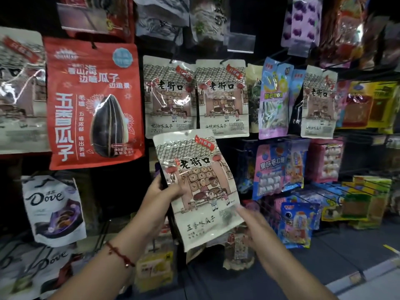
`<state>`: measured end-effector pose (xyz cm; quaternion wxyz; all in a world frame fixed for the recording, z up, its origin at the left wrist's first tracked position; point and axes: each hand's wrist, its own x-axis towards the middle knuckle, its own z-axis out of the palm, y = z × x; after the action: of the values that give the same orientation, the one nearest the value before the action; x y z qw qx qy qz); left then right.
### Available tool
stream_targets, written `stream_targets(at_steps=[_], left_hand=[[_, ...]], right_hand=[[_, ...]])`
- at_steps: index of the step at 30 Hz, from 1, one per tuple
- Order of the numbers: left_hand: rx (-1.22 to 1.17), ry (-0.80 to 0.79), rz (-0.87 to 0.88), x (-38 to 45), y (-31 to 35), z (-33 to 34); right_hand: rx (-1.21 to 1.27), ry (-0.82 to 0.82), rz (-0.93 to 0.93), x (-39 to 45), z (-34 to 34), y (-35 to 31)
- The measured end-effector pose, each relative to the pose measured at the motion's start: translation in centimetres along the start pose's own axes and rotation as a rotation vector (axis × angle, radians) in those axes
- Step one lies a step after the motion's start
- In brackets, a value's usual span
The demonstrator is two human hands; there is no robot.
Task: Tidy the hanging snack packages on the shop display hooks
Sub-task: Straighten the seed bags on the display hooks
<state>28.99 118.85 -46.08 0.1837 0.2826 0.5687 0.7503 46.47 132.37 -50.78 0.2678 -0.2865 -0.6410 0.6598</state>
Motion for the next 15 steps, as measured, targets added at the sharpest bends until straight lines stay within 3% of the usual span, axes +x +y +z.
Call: stream_targets(at_steps=[5,8,11,15], left_hand=[[-0.013,-0.044,-0.018,1.3,2.1,0.0],[-0.023,-0.046,0.002,1.7,2.6,0.5],[0.003,-0.034,0.054,2.2,2.9,0.9],[0.224,-0.065,0.166,2.4,3.5,0.6]], right_hand=[[-0.121,-0.139,-0.129,1.1,-0.1,-5.4],[0.017,-0.238,-0.068,1.9,0.2,-7.2],[0.069,-0.184,-0.044,2.7,0.8,-7.5],[0.116,-0.117,-0.053,3.3,0.4,-8.2]])
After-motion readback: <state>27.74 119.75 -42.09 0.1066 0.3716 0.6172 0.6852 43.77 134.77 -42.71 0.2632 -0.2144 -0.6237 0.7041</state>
